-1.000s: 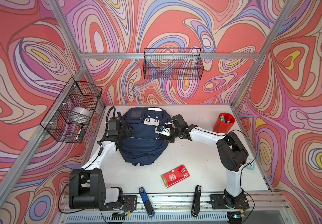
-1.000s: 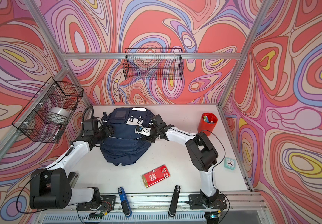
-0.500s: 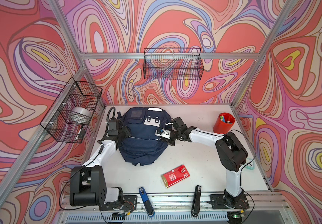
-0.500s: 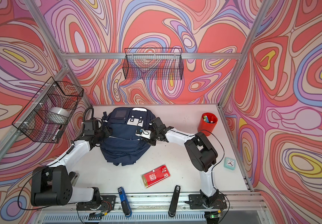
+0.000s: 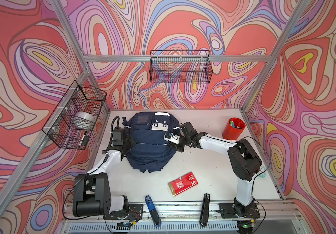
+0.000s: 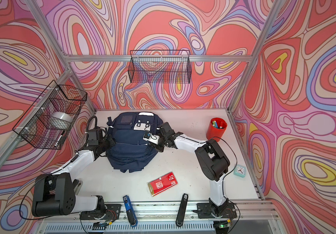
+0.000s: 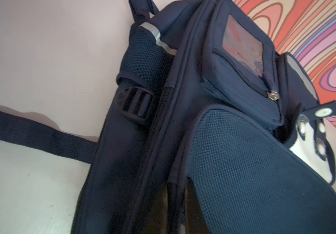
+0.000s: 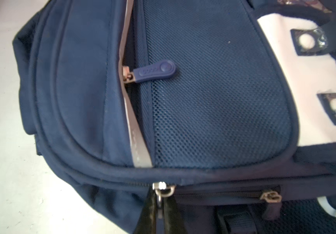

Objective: Pack books, pencil case, and school supplies into a backpack
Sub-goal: Unzip the student bag at the center of the table.

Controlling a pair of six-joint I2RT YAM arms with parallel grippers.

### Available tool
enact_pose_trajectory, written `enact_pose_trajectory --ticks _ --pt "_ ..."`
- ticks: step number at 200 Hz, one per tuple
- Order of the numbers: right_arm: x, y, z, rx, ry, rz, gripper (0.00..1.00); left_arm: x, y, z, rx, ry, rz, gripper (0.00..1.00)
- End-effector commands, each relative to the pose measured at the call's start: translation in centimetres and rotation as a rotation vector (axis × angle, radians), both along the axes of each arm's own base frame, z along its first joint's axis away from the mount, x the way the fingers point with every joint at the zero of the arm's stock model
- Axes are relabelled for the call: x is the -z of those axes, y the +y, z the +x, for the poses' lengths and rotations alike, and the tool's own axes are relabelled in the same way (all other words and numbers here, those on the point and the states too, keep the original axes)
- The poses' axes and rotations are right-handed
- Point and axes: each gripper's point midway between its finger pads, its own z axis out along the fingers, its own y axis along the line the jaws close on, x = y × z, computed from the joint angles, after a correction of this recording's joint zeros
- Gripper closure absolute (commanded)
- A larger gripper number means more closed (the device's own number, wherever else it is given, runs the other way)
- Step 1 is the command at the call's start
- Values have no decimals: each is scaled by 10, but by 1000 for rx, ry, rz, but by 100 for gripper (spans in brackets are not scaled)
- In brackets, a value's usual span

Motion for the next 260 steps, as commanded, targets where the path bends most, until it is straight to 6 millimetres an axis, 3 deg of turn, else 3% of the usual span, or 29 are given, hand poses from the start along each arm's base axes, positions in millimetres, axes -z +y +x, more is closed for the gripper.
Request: enact_pose_trajectory --ticks 1,39,64,67,82,122,125,147,172,198,219,244,260 --pt "-13 -5 -19 38 42 -10 100 -2 -9 2 0 -21 -60 100" --pt "-17 -4 -44 67 69 -54 100 -1 -3 0 -87 -27 -101 100" --pt "-7 -1 -62 101 124 -87 100 1 -3 -1 -118 -24 -136 100" --pt "-17 0 -64 110 115 -67 100 1 -4 -1 -120 -26 -140 100" --pt "-17 4 -73 138 133 -63 100 1 -5 -1 -126 -28 -150 100" --pt "-29 57 -99 204 120 0 100 -6 -17 0 -114 -48 -160 100" --pt "-19 59 -100 213 134 -17 100 -6 -18 0 -112 -49 -167 100" --pt "-1 59 -91 327 176 -27 100 -13 -20 1 -107 -61 -177 100" --pt "9 61 -88 374 189 -59 100 -17 -28 1 -105 -81 -246 100" --pt "-6 100 -100 396 197 46 100 -12 -43 -2 -105 -90 -306 100" --pt "-17 111 -84 537 255 168 100 -11 -48 -4 -111 -92 -349 100" --pt "-36 123 -76 588 302 266 100 -17 -56 -7 -102 -108 -388 100" --pt "-36 133 -74 588 305 270 100 -19 -63 -10 -95 -112 -394 100"
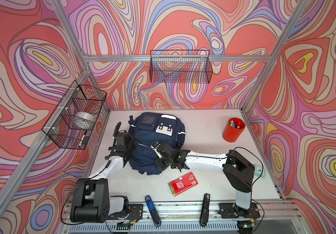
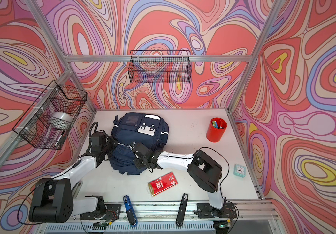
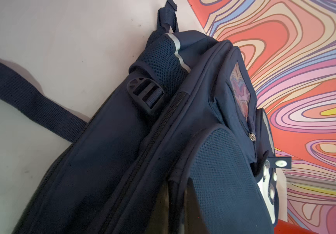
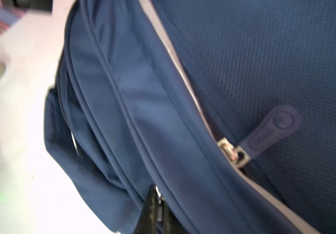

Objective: Pack books, pencil case, and school supplies into a backpack
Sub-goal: Unzip the student bag at the center of the table.

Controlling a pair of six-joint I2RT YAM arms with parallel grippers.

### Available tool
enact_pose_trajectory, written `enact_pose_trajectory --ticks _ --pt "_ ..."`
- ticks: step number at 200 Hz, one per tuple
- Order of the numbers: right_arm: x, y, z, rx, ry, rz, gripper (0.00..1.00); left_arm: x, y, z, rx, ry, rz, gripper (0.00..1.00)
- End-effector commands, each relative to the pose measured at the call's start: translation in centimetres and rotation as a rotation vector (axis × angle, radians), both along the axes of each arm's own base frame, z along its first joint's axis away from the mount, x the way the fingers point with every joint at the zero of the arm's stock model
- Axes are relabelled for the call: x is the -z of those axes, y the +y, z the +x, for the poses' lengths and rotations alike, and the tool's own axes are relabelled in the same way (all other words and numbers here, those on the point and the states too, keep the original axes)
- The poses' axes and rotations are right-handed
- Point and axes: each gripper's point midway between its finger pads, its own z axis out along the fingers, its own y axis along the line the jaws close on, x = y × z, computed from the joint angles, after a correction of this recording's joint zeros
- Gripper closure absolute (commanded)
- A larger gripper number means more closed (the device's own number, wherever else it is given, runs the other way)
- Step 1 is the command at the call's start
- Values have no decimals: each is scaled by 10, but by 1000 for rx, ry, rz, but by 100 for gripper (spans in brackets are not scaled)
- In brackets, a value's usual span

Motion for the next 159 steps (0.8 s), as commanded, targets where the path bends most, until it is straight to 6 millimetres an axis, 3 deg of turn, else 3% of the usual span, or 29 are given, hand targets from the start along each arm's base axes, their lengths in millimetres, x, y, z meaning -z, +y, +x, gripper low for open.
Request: enact_pose_trajectory --ticks 1,18,42,78,101,114,136,142,159 --pt "-41 45 10 37 -24 203 100 -16 -36 -3 69 -46 -127 100" --pt "-26 57 11 21 -3 170 100 -18 -42 -5 75 -55 -147 100" --pt "-22 64 11 3 0 169 100 -12 -50 -13 84 -52 -185 100" --pt "-31 30 21 38 -26 119 100 -14 -69 -29 169 -46 -156 100" --pt "-35 -13 25 80 -16 85 100 -37 -78 -31 274 -127 -110 50" --pt "-30 -32 20 37 3 51 100 -50 -83 -32 335 -153 -79 36" --pt "-11 -72 21 27 42 -50 100 -58 -82 -29 362 -150 -38 27" --pt "-20 -83 24 41 30 -52 100 -59 -82 -27 379 -150 -33 28" --pt "-13 -117 33 91 24 -108 100 -63 -88 -16 440 -151 1 28"
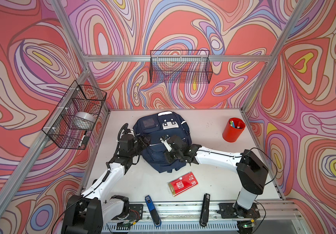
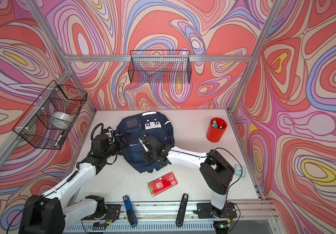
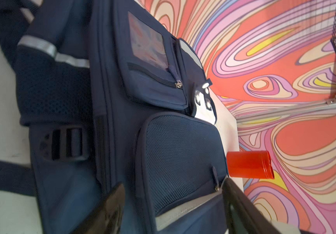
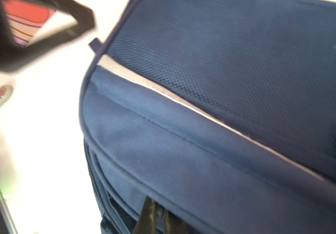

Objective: Pack books, pencil case, and school supplies into a backpack
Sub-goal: Unzip the student bag at the center of the table.

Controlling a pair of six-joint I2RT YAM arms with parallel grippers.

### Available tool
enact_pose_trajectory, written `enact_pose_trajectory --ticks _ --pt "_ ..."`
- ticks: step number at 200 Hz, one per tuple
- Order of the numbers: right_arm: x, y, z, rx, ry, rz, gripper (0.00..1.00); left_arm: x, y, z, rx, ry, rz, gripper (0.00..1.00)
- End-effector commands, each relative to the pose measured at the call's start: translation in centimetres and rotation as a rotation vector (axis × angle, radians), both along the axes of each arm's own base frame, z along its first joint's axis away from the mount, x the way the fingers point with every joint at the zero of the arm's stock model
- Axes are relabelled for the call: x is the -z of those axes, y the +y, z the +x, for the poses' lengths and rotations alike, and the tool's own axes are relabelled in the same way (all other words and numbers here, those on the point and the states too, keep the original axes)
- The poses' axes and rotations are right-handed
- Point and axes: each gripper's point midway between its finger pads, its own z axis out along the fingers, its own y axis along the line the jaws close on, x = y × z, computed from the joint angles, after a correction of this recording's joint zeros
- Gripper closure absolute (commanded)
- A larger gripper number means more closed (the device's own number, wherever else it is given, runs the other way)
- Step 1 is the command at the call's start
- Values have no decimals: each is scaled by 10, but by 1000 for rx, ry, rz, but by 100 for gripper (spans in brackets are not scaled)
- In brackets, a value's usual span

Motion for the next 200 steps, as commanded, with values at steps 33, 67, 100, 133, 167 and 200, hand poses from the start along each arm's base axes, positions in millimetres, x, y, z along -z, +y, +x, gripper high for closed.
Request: enact_pose_trajectory --ticks 33,67,100,133,167,200 --pt "15 -94 27 105 13 -114 100 -1 -37 35 327 0 135 31" --pt "18 -105 37 118 26 -90 100 13 -83 46 567 68 95 30" --pt "16 -105 42 121 31 -60 100 25 -86 55 491 82 101 31" --pt "13 -102 40 98 35 -48 100 29 -105 56 600 71 137 49" --pt "17 -103 37 114 50 -38 100 58 -78 52 517 191 276 57" --pt "28 -105 35 108 67 -55 100 54 -96 56 576 146 192 58"
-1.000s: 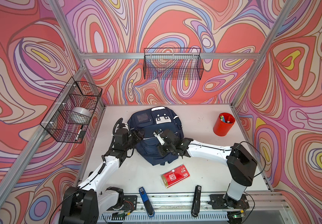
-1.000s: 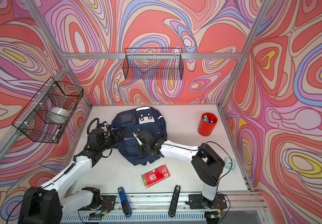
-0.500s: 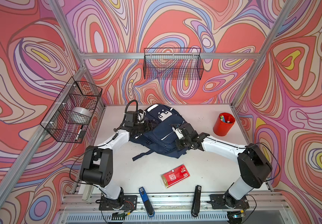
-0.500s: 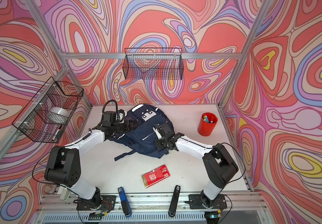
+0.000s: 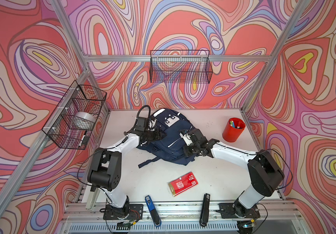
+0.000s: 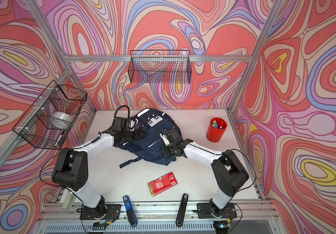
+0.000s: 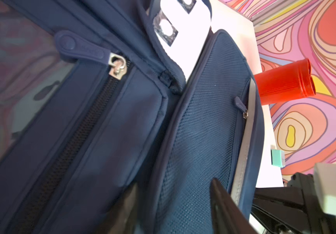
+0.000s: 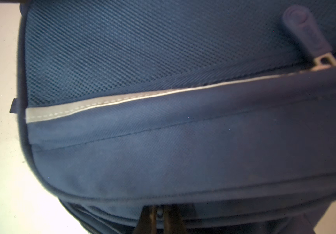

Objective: Pack books, pencil case, and school supplies into a backpack
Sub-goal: Unzip the student bag at the center of the table.

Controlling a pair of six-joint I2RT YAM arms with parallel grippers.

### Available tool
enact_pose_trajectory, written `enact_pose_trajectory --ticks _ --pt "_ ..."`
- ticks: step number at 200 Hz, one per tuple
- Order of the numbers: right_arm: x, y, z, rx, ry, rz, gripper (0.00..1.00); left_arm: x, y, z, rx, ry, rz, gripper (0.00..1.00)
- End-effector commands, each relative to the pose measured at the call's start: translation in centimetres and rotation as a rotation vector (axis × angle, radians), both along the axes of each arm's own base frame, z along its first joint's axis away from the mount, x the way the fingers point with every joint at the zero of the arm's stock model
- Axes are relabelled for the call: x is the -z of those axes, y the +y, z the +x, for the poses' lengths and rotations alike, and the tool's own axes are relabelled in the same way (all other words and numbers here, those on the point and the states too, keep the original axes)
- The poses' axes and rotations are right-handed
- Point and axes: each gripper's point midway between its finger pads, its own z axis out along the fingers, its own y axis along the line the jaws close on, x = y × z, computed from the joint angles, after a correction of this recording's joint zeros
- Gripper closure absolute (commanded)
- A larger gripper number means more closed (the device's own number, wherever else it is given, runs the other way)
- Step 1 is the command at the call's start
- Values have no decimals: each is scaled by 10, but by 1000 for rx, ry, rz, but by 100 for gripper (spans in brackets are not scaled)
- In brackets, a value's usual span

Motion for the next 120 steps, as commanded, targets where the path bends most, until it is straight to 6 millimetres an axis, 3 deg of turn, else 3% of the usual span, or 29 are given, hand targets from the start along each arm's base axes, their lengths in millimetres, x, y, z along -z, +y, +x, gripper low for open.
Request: enact_pose_trajectory --ticks 1,9,19,43,63,94,120 --pt "6 -3 -2 4 12 -2 100 9 -7 -1 41 25 -14 60" --pt "5 -3 -2 5 10 -4 100 12 -12 -1 54 39 -28 82" --pt "4 -3 -3 5 10 4 100 13 -18 -2 64 38 -60 100" --pt "1 4 -10 1 17 -16 100 15 -21 -1 17 47 -120 100" --pt "3 9 -20 23 40 -46 100 16 -12 3 -82 57 -114 100" --pt "4 36 -47 3 40 -32 100 16 -5 5 -190 60 -109 100" --pt "6 53 -56 9 32 1 100 18 -11 7 -207 80 -150 100"
